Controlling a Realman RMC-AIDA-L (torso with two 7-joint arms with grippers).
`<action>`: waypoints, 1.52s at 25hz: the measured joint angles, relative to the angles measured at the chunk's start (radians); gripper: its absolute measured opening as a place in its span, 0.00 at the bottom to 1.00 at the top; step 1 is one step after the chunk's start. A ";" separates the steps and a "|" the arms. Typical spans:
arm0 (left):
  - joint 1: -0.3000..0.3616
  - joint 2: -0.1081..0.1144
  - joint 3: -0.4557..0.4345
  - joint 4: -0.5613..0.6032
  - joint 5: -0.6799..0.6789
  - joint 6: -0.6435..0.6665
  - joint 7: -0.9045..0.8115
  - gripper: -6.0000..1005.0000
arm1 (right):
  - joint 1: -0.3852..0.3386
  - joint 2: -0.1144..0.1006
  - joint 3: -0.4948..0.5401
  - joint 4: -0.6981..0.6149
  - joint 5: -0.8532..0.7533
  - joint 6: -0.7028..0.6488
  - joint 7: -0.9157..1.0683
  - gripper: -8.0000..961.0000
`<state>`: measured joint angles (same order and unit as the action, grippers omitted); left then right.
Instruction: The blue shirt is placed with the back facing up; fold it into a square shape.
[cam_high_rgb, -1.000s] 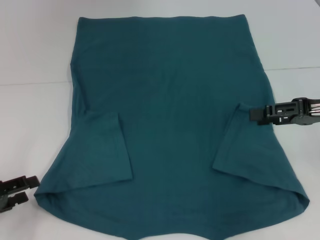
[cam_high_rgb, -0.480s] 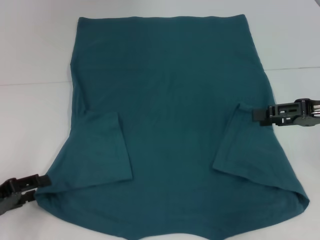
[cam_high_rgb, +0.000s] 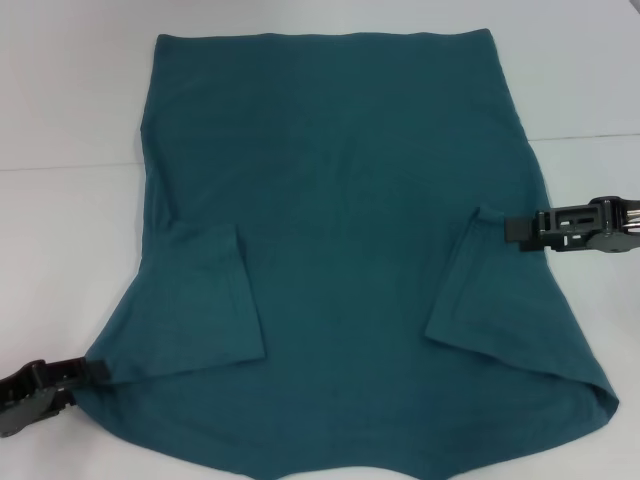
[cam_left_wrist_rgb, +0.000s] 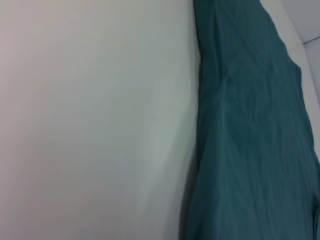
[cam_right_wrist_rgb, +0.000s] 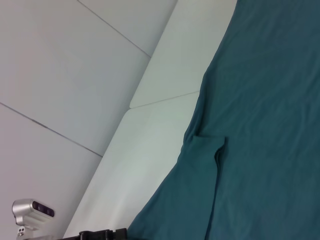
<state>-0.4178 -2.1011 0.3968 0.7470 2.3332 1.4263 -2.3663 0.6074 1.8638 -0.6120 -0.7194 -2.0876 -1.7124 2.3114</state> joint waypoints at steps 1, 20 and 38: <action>0.000 0.000 0.001 0.000 0.000 0.001 -0.001 0.56 | 0.000 0.000 0.000 0.000 0.000 0.000 0.000 0.68; -0.013 0.008 -0.010 -0.011 -0.074 0.095 0.028 0.01 | -0.034 -0.004 0.022 0.010 0.000 0.069 -0.004 0.68; -0.054 0.018 -0.004 -0.051 -0.108 0.073 0.034 0.01 | -0.094 -0.130 0.044 0.007 -0.335 -0.097 0.119 0.68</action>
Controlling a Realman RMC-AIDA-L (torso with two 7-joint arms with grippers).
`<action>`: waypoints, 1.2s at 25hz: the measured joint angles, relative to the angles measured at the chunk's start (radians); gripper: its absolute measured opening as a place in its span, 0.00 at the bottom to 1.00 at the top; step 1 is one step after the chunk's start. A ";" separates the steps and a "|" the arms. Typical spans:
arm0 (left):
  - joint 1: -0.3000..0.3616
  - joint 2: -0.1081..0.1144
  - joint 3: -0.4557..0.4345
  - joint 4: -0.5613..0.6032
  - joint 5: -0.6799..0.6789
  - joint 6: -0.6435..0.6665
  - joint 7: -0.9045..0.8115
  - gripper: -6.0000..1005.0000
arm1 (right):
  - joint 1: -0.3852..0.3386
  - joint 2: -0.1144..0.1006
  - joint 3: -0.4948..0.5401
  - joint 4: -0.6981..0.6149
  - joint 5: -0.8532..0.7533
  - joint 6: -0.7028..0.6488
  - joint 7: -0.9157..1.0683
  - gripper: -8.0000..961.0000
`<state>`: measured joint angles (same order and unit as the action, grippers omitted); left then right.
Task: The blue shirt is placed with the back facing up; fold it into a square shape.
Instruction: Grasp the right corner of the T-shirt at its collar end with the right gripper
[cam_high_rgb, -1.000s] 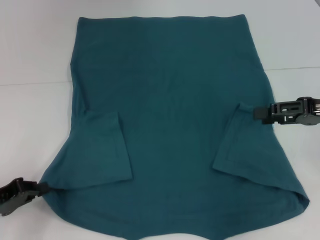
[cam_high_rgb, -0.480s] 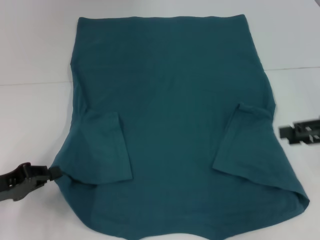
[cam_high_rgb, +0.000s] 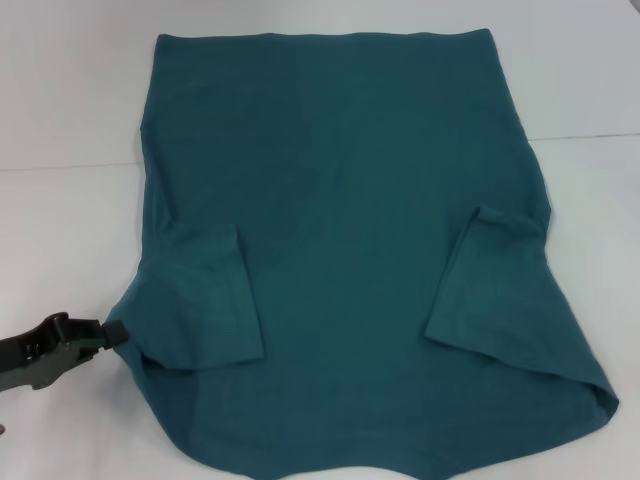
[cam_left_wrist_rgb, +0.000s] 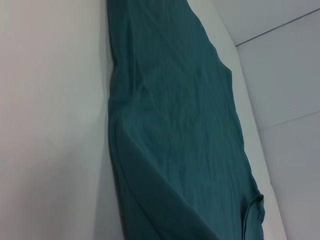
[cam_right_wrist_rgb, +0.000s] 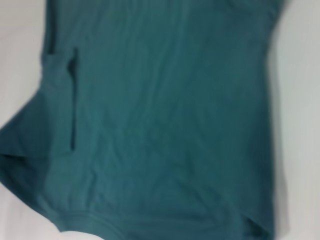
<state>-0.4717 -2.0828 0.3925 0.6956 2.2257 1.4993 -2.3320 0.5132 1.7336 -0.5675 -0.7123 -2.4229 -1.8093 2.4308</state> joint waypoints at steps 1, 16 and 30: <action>0.000 0.000 0.000 0.000 0.000 -0.001 0.000 0.01 | -0.002 0.004 0.000 0.000 -0.015 0.006 0.000 0.68; 0.001 0.000 -0.004 -0.001 0.000 -0.004 -0.001 0.01 | 0.009 0.085 -0.013 0.002 -0.097 0.128 -0.002 0.68; 0.004 -0.002 0.000 -0.001 0.006 -0.016 -0.003 0.01 | 0.018 0.116 -0.016 0.004 -0.127 0.160 -0.003 0.68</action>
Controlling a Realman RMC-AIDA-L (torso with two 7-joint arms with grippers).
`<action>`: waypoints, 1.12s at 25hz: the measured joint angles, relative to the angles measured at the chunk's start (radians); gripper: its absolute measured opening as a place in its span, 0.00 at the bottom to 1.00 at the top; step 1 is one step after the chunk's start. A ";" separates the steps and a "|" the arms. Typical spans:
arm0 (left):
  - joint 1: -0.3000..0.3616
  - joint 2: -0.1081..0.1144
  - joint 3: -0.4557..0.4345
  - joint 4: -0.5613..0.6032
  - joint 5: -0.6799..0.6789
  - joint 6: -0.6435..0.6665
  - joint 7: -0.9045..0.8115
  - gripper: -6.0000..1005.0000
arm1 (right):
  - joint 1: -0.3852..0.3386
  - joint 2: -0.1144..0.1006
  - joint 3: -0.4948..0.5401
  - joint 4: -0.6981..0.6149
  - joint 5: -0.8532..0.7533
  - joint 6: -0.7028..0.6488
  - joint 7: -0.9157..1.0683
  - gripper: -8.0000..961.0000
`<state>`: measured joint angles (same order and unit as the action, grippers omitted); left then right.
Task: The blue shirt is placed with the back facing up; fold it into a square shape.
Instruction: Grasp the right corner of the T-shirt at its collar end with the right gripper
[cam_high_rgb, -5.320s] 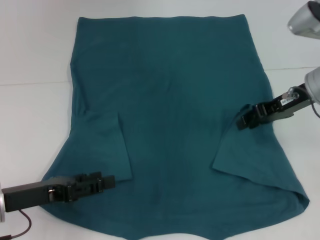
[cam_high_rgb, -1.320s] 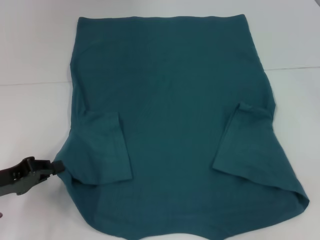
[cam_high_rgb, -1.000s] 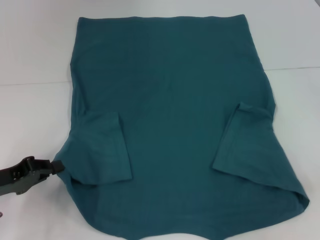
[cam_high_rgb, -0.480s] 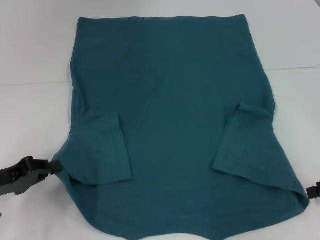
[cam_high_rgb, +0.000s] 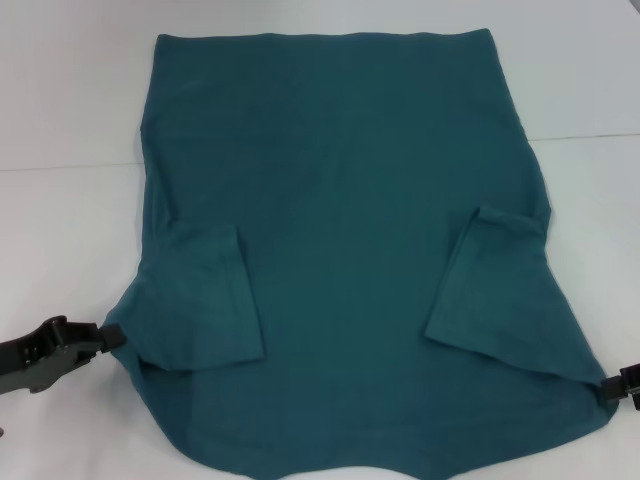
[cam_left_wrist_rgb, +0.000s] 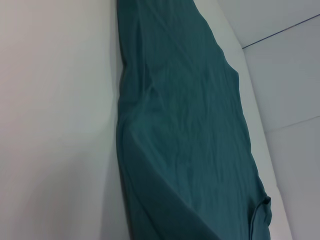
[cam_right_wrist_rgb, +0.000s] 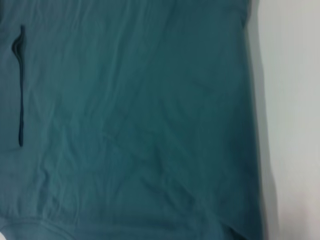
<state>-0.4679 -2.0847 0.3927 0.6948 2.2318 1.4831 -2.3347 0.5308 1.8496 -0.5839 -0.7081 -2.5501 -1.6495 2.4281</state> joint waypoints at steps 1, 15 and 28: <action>0.001 0.000 0.000 0.000 0.000 0.000 0.000 0.01 | 0.002 0.001 -0.002 0.003 -0.005 0.005 0.002 0.68; 0.003 -0.002 -0.002 0.000 0.002 0.000 0.000 0.01 | 0.026 0.013 -0.035 0.004 -0.010 0.034 0.009 0.68; 0.005 -0.001 -0.004 -0.007 0.001 -0.012 -0.001 0.01 | 0.045 0.026 -0.081 0.005 -0.015 0.049 0.009 0.68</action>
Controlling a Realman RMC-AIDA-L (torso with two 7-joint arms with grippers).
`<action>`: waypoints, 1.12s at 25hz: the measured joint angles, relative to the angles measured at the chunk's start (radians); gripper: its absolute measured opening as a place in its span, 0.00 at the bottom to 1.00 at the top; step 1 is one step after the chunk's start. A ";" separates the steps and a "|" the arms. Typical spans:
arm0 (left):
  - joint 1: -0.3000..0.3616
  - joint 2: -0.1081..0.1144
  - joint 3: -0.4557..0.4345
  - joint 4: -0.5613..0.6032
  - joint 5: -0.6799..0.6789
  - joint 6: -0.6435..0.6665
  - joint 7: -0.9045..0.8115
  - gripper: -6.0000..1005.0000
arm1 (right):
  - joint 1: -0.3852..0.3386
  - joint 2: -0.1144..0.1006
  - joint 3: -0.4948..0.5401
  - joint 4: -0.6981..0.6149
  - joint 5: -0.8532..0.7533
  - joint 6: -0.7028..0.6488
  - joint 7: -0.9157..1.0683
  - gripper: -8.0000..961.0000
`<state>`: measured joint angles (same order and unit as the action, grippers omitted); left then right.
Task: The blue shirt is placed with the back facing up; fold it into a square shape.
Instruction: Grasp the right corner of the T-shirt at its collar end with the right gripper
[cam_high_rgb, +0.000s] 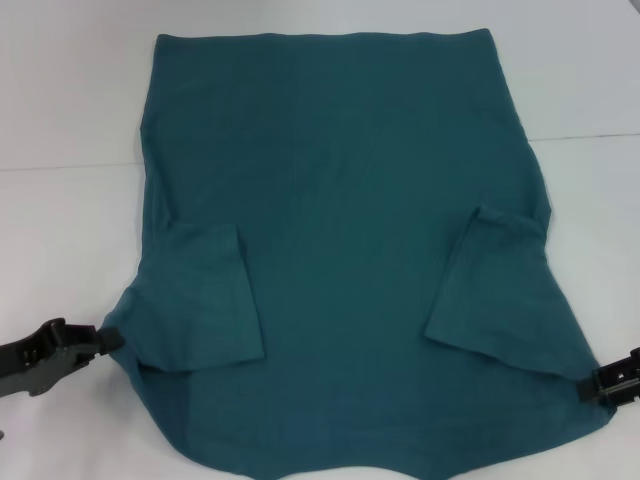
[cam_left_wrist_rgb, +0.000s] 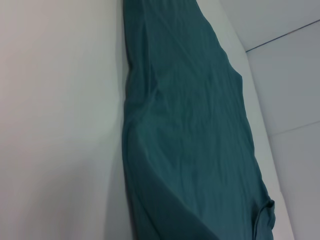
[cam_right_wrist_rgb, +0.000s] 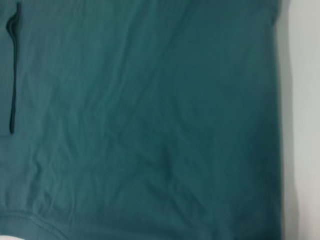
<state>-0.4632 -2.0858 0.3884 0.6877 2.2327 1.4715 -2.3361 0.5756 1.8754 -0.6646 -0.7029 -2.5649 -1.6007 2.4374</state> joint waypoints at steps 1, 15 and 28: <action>0.000 0.000 0.000 0.000 0.000 0.000 0.000 0.01 | 0.003 0.003 -0.002 0.000 -0.005 0.001 0.000 0.68; 0.000 0.003 -0.002 -0.016 0.000 -0.005 0.002 0.01 | 0.020 0.020 -0.006 0.001 -0.021 0.006 0.002 0.68; -0.002 0.003 -0.001 -0.017 -0.002 -0.011 0.004 0.01 | 0.045 0.026 0.005 -0.003 -0.016 0.002 0.002 0.68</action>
<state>-0.4648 -2.0831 0.3869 0.6705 2.2303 1.4601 -2.3318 0.6201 1.9017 -0.6592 -0.7064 -2.5804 -1.5984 2.4391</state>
